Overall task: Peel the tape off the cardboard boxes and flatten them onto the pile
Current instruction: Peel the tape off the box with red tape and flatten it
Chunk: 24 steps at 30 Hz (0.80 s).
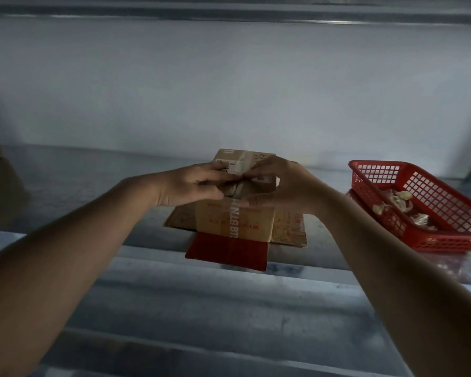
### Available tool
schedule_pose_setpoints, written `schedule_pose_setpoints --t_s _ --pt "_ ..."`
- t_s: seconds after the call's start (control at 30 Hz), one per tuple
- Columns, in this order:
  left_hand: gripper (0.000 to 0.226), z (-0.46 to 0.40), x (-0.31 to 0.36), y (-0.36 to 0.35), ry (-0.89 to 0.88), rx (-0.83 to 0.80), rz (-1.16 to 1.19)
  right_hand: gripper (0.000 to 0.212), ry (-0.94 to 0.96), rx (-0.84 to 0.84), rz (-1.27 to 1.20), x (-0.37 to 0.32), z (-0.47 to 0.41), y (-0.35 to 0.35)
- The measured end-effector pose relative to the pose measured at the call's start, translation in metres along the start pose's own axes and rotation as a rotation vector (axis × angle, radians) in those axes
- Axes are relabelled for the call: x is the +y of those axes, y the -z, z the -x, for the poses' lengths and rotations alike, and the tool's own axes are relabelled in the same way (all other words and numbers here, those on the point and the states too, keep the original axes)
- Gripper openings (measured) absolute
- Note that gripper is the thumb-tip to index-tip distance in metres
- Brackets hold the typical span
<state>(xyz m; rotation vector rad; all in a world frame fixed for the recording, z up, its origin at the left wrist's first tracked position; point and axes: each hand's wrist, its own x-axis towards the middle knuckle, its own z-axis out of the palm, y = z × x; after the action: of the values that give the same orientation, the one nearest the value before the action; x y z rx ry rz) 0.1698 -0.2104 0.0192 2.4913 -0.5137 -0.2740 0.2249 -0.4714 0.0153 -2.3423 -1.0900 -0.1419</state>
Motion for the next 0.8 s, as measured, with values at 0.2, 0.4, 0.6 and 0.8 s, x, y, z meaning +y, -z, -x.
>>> schedule_pose_setpoints --t_s 0.2,0.4,0.6,0.8 --pt "0.096 0.002 0.006 0.005 0.049 0.159 -0.312 0.038 -0.018 0.09 0.144 0.012 0.001 0.01" --pt "0.096 -0.002 0.011 -0.004 0.083 0.274 -0.442 0.016 -0.118 0.413 0.103 0.018 0.017 -0.014" --pt "0.087 -0.009 0.015 -0.002 0.093 0.331 -0.458 0.024 -0.218 0.599 -0.199 0.002 0.041 -0.045" --pt "0.107 -0.022 0.013 -0.01 0.23 0.233 -0.355 0.024 -0.294 0.725 -0.24 -0.016 0.046 -0.072"
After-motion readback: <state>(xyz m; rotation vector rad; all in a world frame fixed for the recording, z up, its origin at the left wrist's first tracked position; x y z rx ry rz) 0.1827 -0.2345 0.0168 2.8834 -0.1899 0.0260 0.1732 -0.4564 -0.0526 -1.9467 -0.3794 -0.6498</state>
